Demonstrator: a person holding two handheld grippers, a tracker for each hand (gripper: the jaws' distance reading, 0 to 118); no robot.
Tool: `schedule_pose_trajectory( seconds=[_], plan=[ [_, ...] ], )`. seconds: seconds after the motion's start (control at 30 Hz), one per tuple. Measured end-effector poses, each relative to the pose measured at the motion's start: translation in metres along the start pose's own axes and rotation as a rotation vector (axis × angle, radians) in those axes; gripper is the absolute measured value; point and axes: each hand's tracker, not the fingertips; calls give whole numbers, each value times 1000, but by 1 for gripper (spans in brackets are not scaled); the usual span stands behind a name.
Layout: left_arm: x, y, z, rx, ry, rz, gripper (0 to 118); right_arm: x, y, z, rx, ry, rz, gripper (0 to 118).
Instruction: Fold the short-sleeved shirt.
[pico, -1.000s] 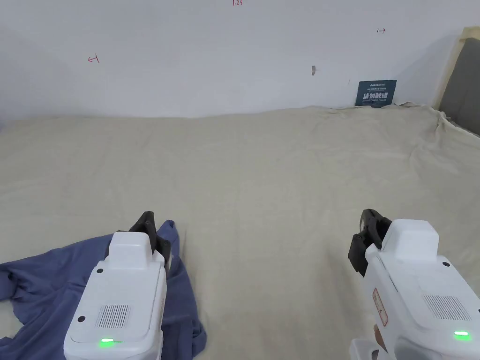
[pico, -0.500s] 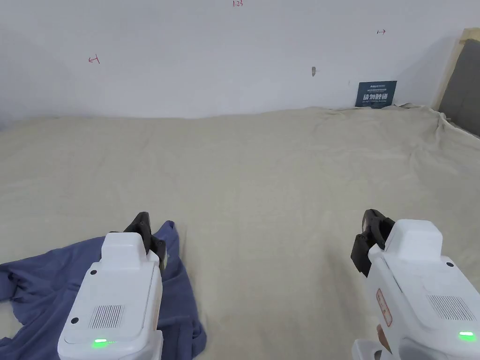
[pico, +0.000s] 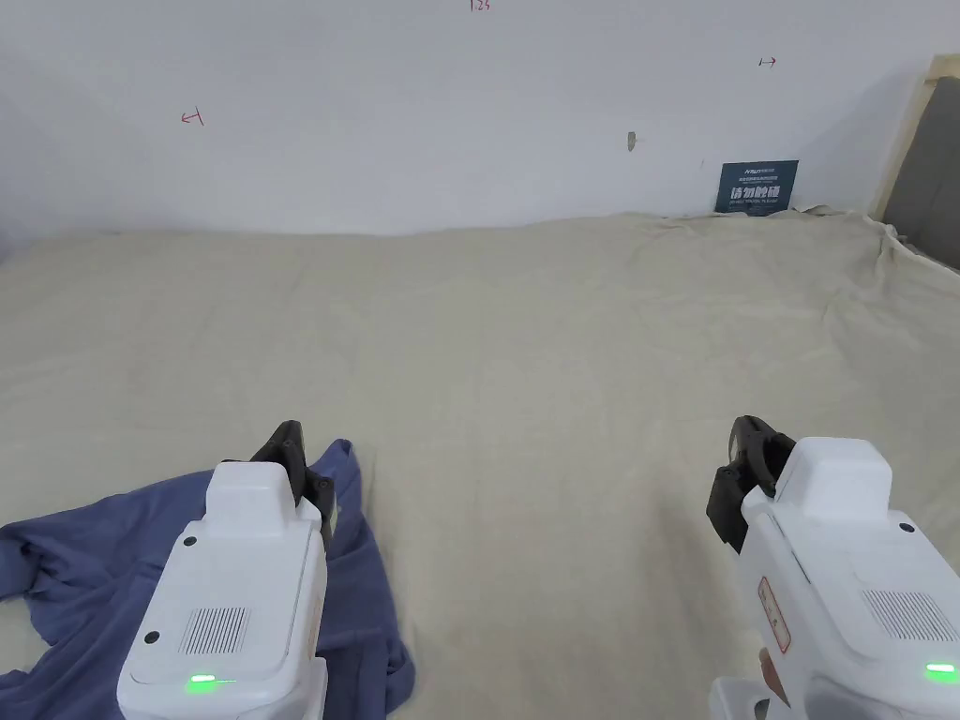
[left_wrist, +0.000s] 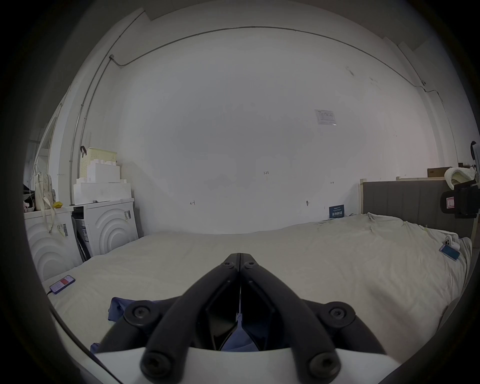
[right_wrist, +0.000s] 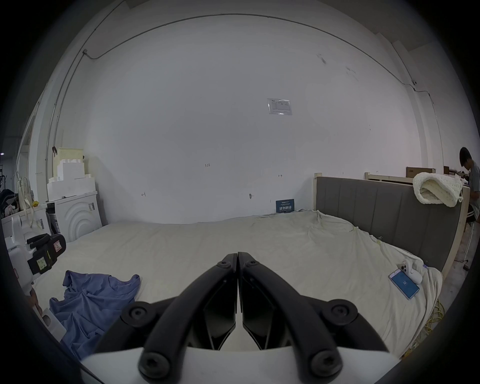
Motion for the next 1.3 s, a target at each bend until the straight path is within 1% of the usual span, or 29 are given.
schedule_pose_trajectory(
  seconds=[0.4, 0.63, 0.9, 1.17, 1.3],
  plan=[
    [-4, 0, 0, -6, 6, 11, 1, -2, 3, 0, 6, 8, 5, 0],
    [-23, -2, 4, -7, 47, 13, 1, -18, 5, -7, 9, 45, 19, 0],
    [-69, -3, 20, -8, 151, 12, 1, -60, 7, -20, 14, 151, 33, 0],
    [-129, -7, 54, -17, 306, -16, 1, -122, 4, -28, 10, 303, 49, 0],
    [-156, -9, 72, -28, 385, -9, 1, -152, 1, -28, 3, 380, 62, 0]
  ],
)
